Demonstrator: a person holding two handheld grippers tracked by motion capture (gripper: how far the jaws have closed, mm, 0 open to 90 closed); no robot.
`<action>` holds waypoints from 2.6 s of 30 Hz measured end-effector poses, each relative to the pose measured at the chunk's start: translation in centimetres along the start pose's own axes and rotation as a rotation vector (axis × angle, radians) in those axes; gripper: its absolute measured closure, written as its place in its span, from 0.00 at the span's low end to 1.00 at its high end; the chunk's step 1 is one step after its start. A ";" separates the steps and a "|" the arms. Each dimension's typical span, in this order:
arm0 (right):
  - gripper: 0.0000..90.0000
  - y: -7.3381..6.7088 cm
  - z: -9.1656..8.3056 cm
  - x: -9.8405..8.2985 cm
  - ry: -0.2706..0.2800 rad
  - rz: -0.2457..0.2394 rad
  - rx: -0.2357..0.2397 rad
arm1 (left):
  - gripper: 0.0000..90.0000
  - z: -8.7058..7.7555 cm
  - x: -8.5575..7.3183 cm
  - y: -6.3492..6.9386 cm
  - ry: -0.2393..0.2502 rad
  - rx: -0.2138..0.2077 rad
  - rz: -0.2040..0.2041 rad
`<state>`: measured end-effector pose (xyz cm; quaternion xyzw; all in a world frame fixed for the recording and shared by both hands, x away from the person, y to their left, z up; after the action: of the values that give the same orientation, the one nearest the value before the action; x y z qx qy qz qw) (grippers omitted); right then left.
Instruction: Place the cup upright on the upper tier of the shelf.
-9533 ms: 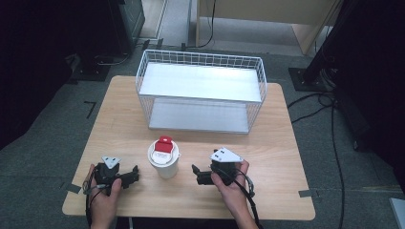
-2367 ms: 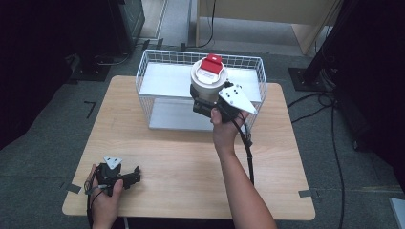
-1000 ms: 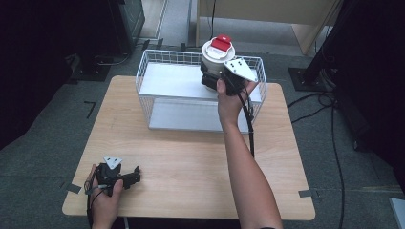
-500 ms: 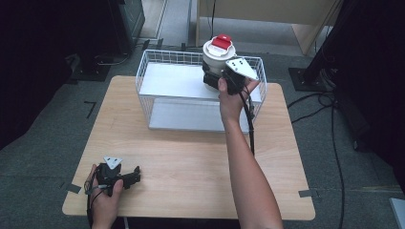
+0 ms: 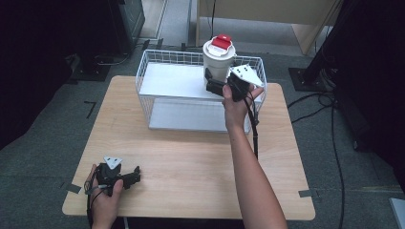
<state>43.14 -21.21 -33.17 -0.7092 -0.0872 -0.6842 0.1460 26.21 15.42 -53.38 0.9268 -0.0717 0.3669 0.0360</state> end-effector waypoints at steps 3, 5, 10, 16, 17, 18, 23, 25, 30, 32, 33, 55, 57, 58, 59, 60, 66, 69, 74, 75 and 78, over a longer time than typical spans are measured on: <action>0.00 0.3 -0.9 -0.3 0.003 -0.001 -0.005 | 0.01 0.0 0.0 0.0 0.000 0.000 0.000; 0.00 0.4 -1.3 -0.4 0.006 0.001 -0.005 | 0.01 0.0 0.0 0.0 0.001 0.001 0.000; 0.00 1.1 -3.4 -1.4 0.009 -0.010 -0.014 | 0.01 0.0 0.0 0.0 0.001 0.001 0.000; 0.00 1.5 -5.2 -2.5 0.005 -0.023 -0.009 | 0.01 0.0 0.0 0.0 0.002 0.001 0.000; 0.00 1.5 -5.2 -2.5 0.005 -0.023 -0.009 | 0.01 0.0 0.0 0.0 0.002 0.001 0.000; 0.00 1.6 -5.8 -2.8 0.004 -0.017 -0.009 | 0.01 0.0 0.0 0.0 0.002 0.002 0.000; 0.00 1.7 -6.8 -3.4 0.005 -0.018 -0.001 | 0.01 0.0 0.0 0.0 0.003 0.002 0.000; 0.00 1.6 -7.5 -3.9 0.003 -0.030 0.006 | 0.01 0.0 0.0 0.0 0.003 0.002 0.000; 0.00 1.5 -8.8 -4.7 -0.003 -0.036 0.011 | 0.01 0.0 0.0 0.0 0.002 0.002 0.000; 0.00 1.6 -9.2 -4.9 -0.004 -0.036 0.009 | 0.01 0.0 0.0 0.0 0.001 0.002 0.000; 0.00 1.6 -9.2 -4.9 -0.004 -0.036 0.009 | 0.01 0.0 0.0 0.0 0.001 0.002 0.000; 0.00 4.8 -14.3 -8.6 -0.063 -0.054 -0.049 | 0.01 0.0 0.0 0.0 0.003 0.001 -0.003; 0.00 4.9 -14.5 -8.7 -0.064 -0.053 -0.051 | 0.01 0.0 0.0 0.0 0.003 0.001 -0.003; 0.00 5.2 -14.8 -9.1 -0.073 -0.055 -0.054 | 0.01 0.0 0.0 0.0 0.001 0.001 -0.001; 0.00 5.4 -15.0 -9.2 -0.075 -0.056 -0.057 | 0.01 0.0 0.0 0.0 0.001 0.001 -0.001; 0.00 5.5 -15.2 -9.4 -0.080 -0.057 -0.063 | 0.01 0.0 0.0 0.0 0.001 0.001 -0.001; 0.00 6.3 -16.2 -10.2 -0.096 -0.048 -0.077 | 0.01 0.0 0.0 0.0 0.001 0.001 -0.001; 0.00 6.5 -16.5 -10.5 -0.105 -0.046 -0.084 | 0.01 0.0 0.0 0.0 0.002 0.001 -0.001; 0.00 7.1 -17.4 -11.5 -0.129 -0.041 -0.097 | 0.01 0.0 0.0 0.0 0.001 0.001 -0.001; 0.00 7.2 -17.5 -11.7 -0.132 -0.042 -0.098 | 0.01 0.0 0.0 0.0 0.001 0.001 -0.001; 0.00 7.6 -18.0 -12.3 -0.146 -0.036 -0.109 | 0.01 0.0 0.0 0.0 0.002 0.001 -0.002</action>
<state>27.97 -33.28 -45.72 -0.7626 -0.0730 -0.6368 0.0878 26.21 15.40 -53.39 0.9266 -0.0707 0.3677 0.0360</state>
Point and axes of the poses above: each handheld gripper's, and its own axes: z roughly forward along the jaws, x roughly out of its top, y roughly to its right, the point moved 2 cm from there along z, roughly forward along the jaws, and after that the axes turned 2 degrees about -x, right-handed, at the moved point
